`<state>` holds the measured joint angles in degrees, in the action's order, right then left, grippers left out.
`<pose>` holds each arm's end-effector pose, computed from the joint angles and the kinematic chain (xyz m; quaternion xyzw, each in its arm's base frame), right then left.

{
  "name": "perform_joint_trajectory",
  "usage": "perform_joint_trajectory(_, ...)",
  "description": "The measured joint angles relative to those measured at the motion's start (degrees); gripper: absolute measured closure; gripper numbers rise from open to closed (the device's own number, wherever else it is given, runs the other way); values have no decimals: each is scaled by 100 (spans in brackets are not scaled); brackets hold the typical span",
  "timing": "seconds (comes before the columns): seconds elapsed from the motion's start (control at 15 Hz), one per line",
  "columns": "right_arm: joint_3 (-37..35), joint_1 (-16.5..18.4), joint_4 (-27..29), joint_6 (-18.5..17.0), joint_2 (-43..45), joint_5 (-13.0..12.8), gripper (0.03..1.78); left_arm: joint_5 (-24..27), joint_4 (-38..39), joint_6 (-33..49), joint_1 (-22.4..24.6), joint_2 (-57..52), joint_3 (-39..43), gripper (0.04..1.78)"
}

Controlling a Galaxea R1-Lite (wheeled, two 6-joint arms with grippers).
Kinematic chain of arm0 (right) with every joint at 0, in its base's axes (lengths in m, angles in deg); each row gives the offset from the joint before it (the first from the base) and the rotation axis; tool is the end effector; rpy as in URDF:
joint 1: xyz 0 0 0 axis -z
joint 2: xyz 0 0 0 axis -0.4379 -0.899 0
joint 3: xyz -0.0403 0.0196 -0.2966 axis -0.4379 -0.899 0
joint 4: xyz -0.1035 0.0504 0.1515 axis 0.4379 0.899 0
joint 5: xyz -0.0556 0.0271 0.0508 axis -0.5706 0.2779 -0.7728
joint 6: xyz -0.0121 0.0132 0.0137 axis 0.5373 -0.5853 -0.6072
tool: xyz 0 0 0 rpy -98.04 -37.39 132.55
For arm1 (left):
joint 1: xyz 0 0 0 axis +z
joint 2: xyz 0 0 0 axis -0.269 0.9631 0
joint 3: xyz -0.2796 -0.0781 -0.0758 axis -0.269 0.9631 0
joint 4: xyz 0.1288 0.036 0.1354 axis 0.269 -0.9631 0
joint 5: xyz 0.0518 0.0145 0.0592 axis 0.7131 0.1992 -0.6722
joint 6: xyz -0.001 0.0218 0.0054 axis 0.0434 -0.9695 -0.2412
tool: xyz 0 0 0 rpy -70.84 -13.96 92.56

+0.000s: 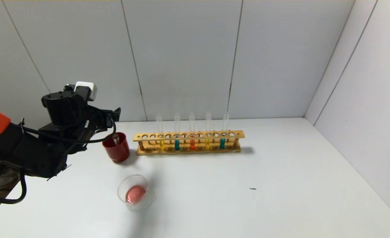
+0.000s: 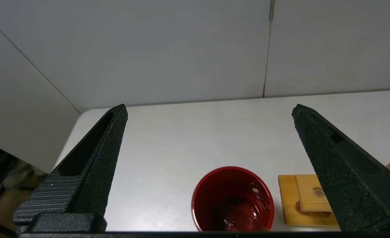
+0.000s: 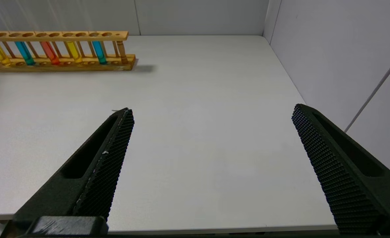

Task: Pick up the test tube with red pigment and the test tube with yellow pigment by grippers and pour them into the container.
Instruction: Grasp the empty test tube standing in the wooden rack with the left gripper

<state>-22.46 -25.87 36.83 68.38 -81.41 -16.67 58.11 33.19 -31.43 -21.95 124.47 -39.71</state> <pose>-0.0227 0.0001 0.0753 0.0012 0.0008 0.0012 1.0000 0.3489 -0.0337 0.1546 0.0643 0.0361 0.0549 0.9958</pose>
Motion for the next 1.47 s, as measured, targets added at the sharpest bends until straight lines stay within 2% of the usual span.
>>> perform_joint_trajectory(0.2,0,0,0,0,0,-2,6,-24,-336,-254,-173,-653,108,7)
perform_joint_trajectory(0.4,0,0,0,4,0,-2,6,-55,-1030,-401,-418,-1421,213,7)
perform_joint_trajectory(0.87,0,0,0,2,0,-2,6,-29,-1946,-422,-547,-2605,555,7)
perform_joint_trajectory(1.27,0,0,0,2,0,0,6,-55,-2002,-394,-851,-3010,908,7)
perform_joint_trajectory(1.47,0,0,0,2,0,0,6,-374,-2081,-335,-1185,-3189,1189,7)
